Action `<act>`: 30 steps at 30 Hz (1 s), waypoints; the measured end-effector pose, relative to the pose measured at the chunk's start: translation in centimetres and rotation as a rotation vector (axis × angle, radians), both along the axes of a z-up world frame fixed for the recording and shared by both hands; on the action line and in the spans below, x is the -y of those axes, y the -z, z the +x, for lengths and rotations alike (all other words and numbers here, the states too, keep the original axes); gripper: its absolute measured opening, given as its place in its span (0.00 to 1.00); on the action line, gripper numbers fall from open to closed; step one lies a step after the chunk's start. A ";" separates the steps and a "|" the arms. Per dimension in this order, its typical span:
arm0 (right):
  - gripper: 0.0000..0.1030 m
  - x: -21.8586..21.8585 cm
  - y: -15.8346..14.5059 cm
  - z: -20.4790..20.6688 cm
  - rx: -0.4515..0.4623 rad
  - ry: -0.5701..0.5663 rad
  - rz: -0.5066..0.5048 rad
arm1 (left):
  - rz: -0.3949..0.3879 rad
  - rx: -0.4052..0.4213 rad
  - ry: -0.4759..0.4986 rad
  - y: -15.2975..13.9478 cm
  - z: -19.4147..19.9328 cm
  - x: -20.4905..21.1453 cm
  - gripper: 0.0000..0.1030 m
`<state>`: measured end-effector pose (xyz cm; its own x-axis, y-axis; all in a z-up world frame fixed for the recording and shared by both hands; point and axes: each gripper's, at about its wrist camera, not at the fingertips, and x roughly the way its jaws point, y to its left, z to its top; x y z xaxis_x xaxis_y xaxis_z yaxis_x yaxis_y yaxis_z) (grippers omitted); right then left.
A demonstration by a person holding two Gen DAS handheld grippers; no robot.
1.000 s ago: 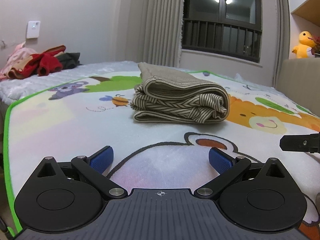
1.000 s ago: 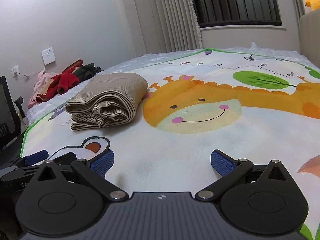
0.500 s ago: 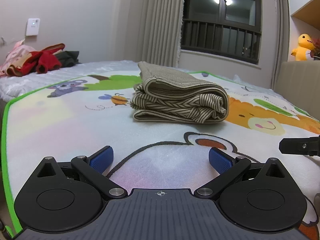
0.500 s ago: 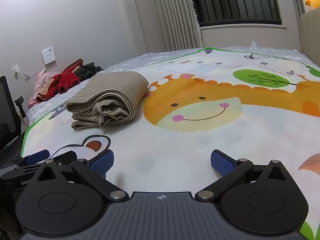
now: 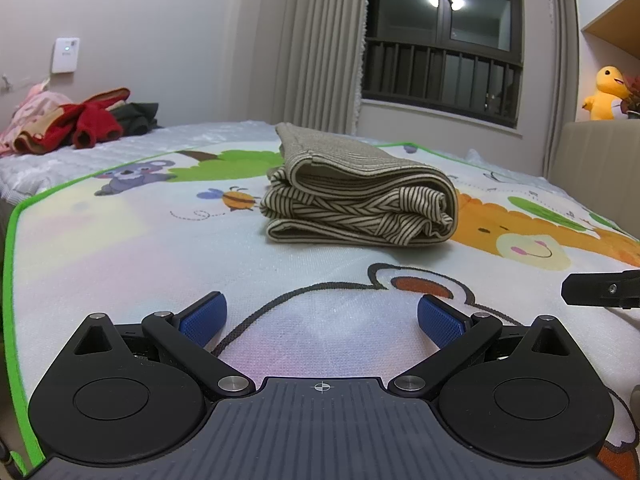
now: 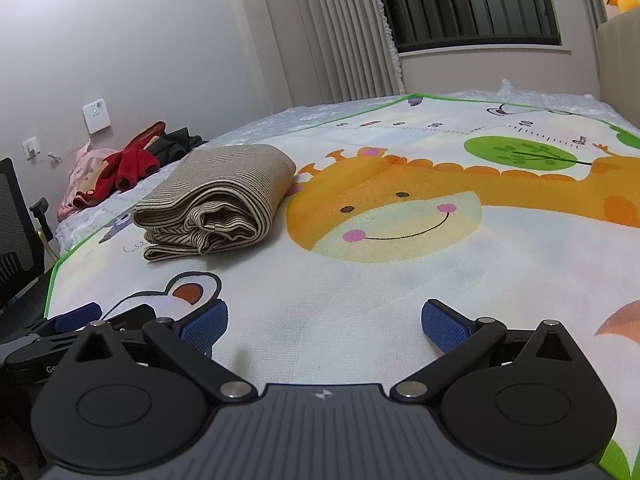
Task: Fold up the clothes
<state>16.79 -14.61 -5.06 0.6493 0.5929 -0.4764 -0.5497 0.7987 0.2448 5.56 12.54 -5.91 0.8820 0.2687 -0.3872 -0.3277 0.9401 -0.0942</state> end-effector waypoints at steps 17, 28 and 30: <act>1.00 0.1 0.0 0.0 -0.008 0.002 0.005 | -0.003 0.000 0.001 0.0 -0.1 0.0 1.00; 1.00 0.1 0.1 -0.1 -0.007 0.010 0.001 | -0.002 -0.002 0.004 0.0 0.1 0.0 1.00; 1.00 0.2 0.1 0.0 -0.009 0.009 0.007 | -0.001 -0.004 0.004 0.0 0.1 0.0 1.00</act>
<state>16.75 -14.80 -5.19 0.6503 0.5905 -0.4779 -0.5403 0.8017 0.2554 5.66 12.53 -5.95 0.8815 0.2648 -0.3910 -0.3244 0.9413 -0.0937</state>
